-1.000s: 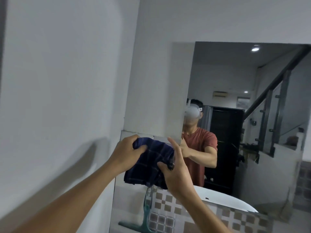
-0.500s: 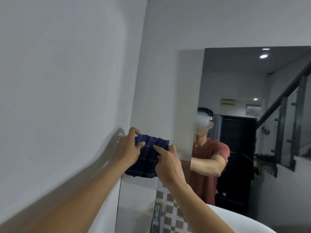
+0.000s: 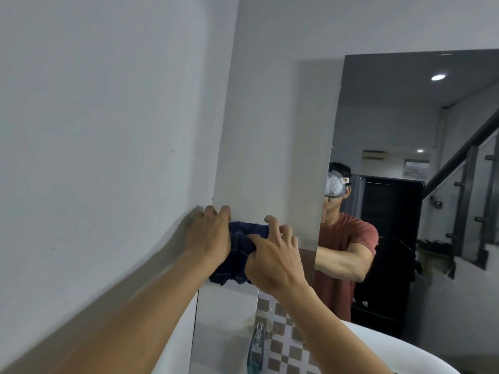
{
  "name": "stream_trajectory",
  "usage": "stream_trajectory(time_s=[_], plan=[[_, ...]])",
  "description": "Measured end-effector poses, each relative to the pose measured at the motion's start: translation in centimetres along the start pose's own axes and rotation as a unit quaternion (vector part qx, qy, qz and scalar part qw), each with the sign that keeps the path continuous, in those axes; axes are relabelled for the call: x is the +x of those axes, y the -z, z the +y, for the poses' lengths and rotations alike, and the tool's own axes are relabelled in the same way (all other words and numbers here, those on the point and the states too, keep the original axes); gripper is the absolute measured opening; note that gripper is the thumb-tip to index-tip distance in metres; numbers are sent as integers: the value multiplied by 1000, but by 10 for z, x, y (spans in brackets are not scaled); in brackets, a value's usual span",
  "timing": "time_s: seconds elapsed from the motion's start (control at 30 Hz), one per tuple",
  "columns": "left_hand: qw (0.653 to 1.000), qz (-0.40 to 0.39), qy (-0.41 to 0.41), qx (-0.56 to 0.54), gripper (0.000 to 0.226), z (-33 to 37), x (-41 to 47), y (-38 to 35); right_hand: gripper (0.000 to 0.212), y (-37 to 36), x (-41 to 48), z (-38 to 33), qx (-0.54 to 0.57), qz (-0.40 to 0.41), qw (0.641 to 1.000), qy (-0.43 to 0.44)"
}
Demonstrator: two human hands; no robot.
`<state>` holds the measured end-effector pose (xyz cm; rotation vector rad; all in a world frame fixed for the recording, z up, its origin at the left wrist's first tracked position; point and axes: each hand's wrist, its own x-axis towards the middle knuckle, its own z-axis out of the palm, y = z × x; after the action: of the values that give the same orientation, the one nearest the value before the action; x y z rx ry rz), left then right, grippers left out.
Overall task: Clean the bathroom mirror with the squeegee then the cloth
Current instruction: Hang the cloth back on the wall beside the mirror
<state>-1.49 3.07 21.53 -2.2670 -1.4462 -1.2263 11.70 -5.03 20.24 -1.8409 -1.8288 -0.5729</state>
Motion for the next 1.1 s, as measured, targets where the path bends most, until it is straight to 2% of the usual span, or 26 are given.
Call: stream_trajectory(time_s=[0.07,0.2,0.3,0.47,0.6,0.83,0.9,1.0,1.1], plan=[[998,-11,-34,43,20,-1,-1,0,53,-1,-1,3,-10,-5,1000,25],[997,-61,-44,26,30,-12,-9,-4,39,-6,3,11,32,-11,998,50],[994,-81,-64,46,34,-19,-13,-5,45,-5,4,12,50,-46,996,61],[991,-102,-78,40,42,-19,-13,1,45,0,9,16,118,-72,989,45],[991,-86,-100,37,46,-16,-15,-2,48,-4,11,24,151,-80,984,42],[993,-107,-51,-25,49,-11,-11,-8,49,-14,9,29,154,-80,984,27],[995,-88,-45,-23,46,-9,-12,-10,49,-16,9,28,150,-63,986,28],[998,-16,-57,-9,39,-9,-24,-17,48,-19,1,26,157,-29,987,25],[996,35,-66,-42,36,-12,-37,-25,46,-23,-5,24,188,-10,982,31]])
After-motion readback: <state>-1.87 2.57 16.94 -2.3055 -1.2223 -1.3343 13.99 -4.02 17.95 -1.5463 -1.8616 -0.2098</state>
